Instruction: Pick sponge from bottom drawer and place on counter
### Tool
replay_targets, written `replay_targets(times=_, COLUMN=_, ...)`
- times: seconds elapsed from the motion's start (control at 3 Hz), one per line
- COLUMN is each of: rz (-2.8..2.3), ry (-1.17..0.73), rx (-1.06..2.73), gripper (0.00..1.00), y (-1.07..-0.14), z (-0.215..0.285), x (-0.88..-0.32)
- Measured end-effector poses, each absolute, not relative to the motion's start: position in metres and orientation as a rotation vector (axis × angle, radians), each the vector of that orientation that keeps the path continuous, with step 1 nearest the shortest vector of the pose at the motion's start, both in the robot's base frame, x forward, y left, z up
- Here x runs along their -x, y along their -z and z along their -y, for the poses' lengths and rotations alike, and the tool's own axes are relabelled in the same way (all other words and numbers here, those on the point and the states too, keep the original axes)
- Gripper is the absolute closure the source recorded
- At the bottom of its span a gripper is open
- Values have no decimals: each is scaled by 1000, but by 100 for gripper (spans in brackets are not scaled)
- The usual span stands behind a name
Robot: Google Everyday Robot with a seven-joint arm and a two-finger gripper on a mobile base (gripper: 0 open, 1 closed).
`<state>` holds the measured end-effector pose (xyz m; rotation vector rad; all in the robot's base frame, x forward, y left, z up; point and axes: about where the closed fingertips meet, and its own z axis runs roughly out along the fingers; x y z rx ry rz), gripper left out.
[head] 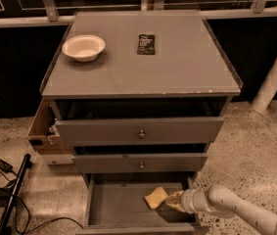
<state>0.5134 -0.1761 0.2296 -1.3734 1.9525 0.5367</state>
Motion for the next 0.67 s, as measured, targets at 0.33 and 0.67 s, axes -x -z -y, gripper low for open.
replay_targets(times=0.33, rz=-1938, ry=-540, rx=1391, gripper=35, y=-215, z=169, x=-519)
replay_targets(times=0.67, rz=-1925, ry=-544, rx=1398, gripper=15, y=-195, z=163, x=-528)
